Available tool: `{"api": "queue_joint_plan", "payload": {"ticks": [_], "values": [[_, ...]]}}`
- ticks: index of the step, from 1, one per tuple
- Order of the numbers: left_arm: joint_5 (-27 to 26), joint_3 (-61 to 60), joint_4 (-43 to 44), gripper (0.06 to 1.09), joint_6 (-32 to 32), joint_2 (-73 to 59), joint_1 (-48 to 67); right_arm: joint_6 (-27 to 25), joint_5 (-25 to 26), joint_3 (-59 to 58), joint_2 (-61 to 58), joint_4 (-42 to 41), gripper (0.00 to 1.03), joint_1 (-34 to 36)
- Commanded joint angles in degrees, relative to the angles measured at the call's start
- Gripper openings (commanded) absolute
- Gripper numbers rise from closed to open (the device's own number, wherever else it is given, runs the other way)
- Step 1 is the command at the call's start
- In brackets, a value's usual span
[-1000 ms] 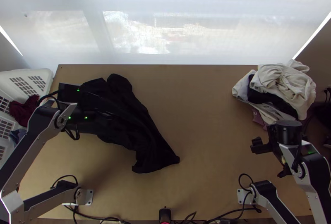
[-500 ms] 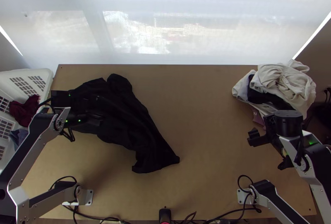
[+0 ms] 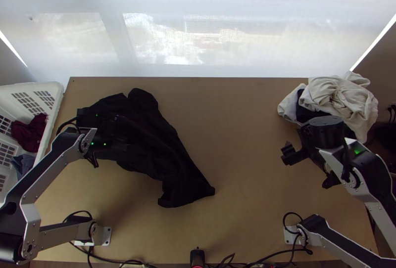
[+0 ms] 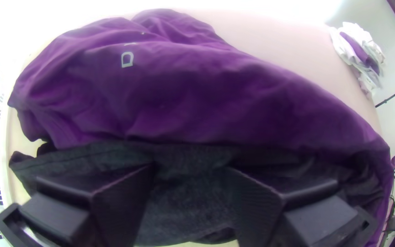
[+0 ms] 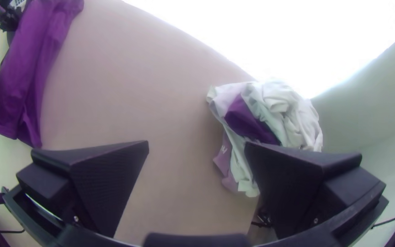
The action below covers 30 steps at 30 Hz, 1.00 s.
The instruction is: Fold the t-shirt
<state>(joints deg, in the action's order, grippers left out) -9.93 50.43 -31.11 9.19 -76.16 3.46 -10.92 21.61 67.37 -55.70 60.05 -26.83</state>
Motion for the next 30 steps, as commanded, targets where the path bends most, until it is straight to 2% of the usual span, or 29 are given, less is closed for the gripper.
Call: {"api": "queue_joint_plan", "payload": {"ticks": [1, 3, 11, 19, 30], "values": [[0.4, 0.1, -0.2, 0.23, -1.2, 0.0, 1.3, -1.3, 0.0, 3.8, -7.0, -3.5, 0.98, -4.0], [0.4, 0.2, -0.5, 0.09, -1.2, 0.9, 1.3, -1.3, 0.0, 4.3, -8.5, -4.9, 0.98, -4.7], [0.4, 6.0, -6.1, 0.09, -2.3, 6.9, 0.6, -1.1, -0.1, 6.7, -13.5, -7.5, 0.98, -6.9], [0.5, 8.0, -6.9, 0.09, -2.1, 7.3, -2.8, -0.9, -0.1, 7.1, -14.3, -7.8, 0.98, -7.4], [-1.2, 33.8, -13.7, 0.09, -2.3, 6.7, -15.3, -0.4, -0.1, 6.3, -13.9, -7.8, 0.98, -7.0]]}}
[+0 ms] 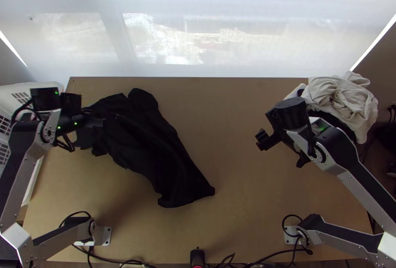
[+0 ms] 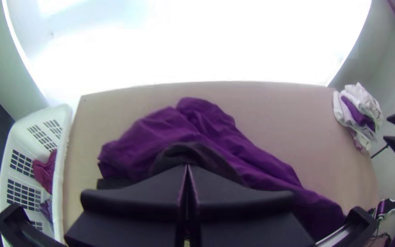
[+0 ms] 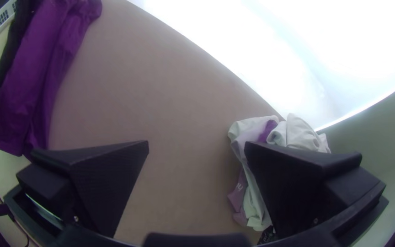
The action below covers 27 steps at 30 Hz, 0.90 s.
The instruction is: Fold the t-shirt
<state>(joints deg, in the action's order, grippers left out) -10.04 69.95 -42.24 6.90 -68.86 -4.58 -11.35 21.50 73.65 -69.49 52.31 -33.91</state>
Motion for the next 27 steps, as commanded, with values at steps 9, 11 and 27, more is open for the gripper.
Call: {"api": "queue_joint_plan", "payload": {"ticks": [9, 11, 27], "values": [[-1.1, 26.7, 5.2, 0.09, -7.2, -1.4, -25.1, -0.1, 0.1, -0.3, 0.3, -0.1, 0.98, 0.9], [-1.1, 28.1, 6.6, 0.09, -8.1, -1.4, -29.3, -0.2, 0.0, -0.5, 0.6, -0.1, 0.98, 0.9], [0.5, 32.6, 28.1, 0.09, -11.4, -1.9, -63.1, -0.2, 0.1, -1.9, 1.0, -0.2, 0.98, 1.0]]}}
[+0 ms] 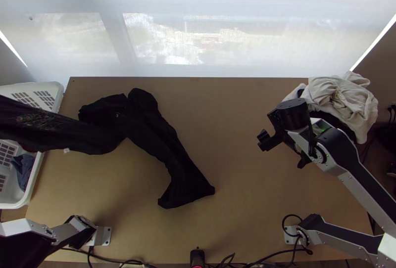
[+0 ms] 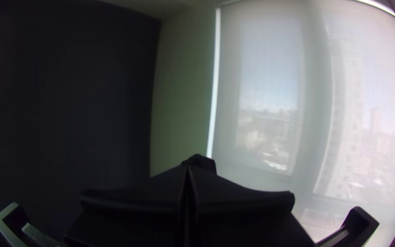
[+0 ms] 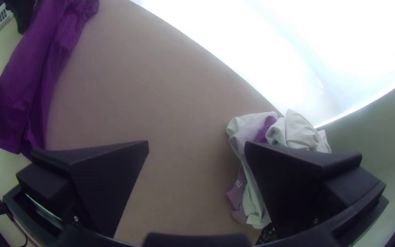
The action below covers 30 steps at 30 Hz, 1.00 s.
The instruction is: Fold the t-shirt
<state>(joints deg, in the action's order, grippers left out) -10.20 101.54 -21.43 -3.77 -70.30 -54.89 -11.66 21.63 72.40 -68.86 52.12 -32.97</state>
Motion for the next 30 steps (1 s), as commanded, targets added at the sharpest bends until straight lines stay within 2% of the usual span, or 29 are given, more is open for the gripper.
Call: {"api": "queue_joint_plan", "payload": {"ticks": [1, 8, 13, 15, 19, 20, 22, 23, 24, 25, 26, 30], "values": [[0.6, 0.6, 8.2, 0.09, -0.6, -0.8, -13.9, 0.1, 0.0, -0.8, 0.4, 0.0, 0.98, 0.0], [3.9, -7.2, 17.2, 0.09, 3.5, -3.4, -19.0, 0.1, -0.1, -1.4, 0.7, 0.0, 0.98, -0.1], [6.9, -24.5, 29.4, 0.09, 7.8, -4.8, -18.7, 0.1, -0.1, -1.5, 0.7, 0.1, 0.98, -0.1], [8.4, -27.6, 32.6, 0.09, 8.9, -6.9, -18.5, 0.1, -0.1, -1.7, 0.9, 0.1, 0.98, -0.1], [9.7, -28.6, 32.5, 0.09, 8.9, -10.5, -17.4, -0.1, 0.0, -2.3, 1.7, 0.1, 0.98, -0.1], [9.7, -30.1, 32.3, 0.13, 9.7, -10.7, -16.3, -0.1, 0.0, -2.4, 1.7, 0.1, 0.98, -0.1], [9.6, -33.9, 32.9, 0.31, 11.9, -10.6, -13.8, -0.1, 0.0, -2.7, 1.8, 0.1, 0.98, -0.1], [9.6, -35.5, 32.7, 0.53, 12.3, -10.6, -12.6, -0.1, -0.1, -2.8, 1.8, 0.1, 0.98, -0.1], [9.6, -36.9, 31.6, 0.8, 14.0, -10.6, -11.2, 0.0, -0.1, -2.9, 1.7, 0.1, 0.98, -0.1], [9.6, -37.8, 29.4, 0.98, 15.3, -10.7, -9.8, 0.0, -0.1, -2.9, 1.7, 0.1, 0.98, -0.1], [9.6, -38.6, 27.1, 1.03, 16.1, -10.9, -8.3, 0.0, -0.1, -2.9, 1.6, 0.1, 0.98, -0.2], [9.3, -41.8, 19.6, 1.03, 16.3, -9.9, -3.6, 0.0, -0.1, -2.8, 1.5, 0.1, 0.98, -0.1]]}}
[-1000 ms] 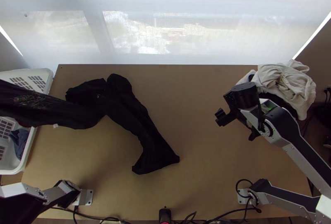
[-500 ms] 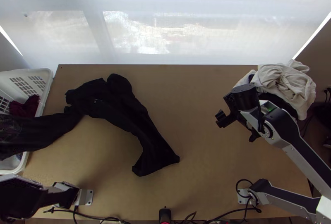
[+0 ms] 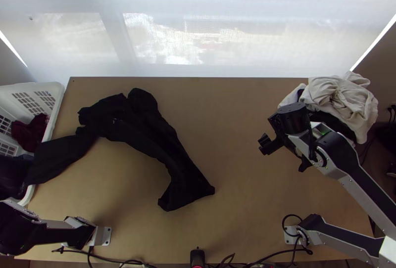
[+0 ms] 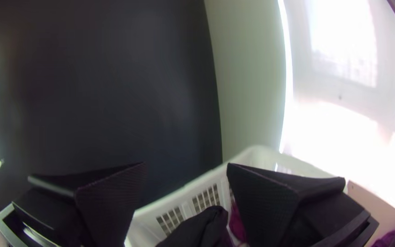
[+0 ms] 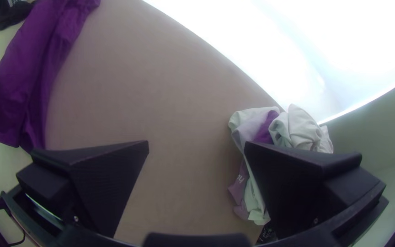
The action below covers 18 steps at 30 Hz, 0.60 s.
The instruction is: Fold the t-shirt
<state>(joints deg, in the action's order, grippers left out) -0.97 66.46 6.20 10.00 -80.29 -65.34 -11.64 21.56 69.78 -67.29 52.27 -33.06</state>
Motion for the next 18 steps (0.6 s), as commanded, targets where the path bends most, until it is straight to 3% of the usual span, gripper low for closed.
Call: {"api": "queue_joint_plan", "payload": {"ticks": [1, 6, 10, 18], "values": [[-0.1, -7.3, -10.6, 1.03, 2.5, 0.9, 8.2, -0.1, 0.1, -0.3, 0.0, -0.1, 0.98, 0.1], [-1.0, -10.3, -19.4, 1.03, 2.7, 5.1, 14.5, 0.0, 0.0, -0.5, 0.1, 0.1, 0.98, 0.5], [-5.7, -11.5, -27.6, 1.03, 2.7, 9.1, 19.2, 0.0, 0.0, -0.5, 0.1, 0.2, 0.98, 0.7], [-5.8, -13.7, -36.8, 1.03, 3.4, 11.6, 29.0, 0.1, 0.0, -0.7, 0.3, 0.2, 0.98, 0.7]]}}
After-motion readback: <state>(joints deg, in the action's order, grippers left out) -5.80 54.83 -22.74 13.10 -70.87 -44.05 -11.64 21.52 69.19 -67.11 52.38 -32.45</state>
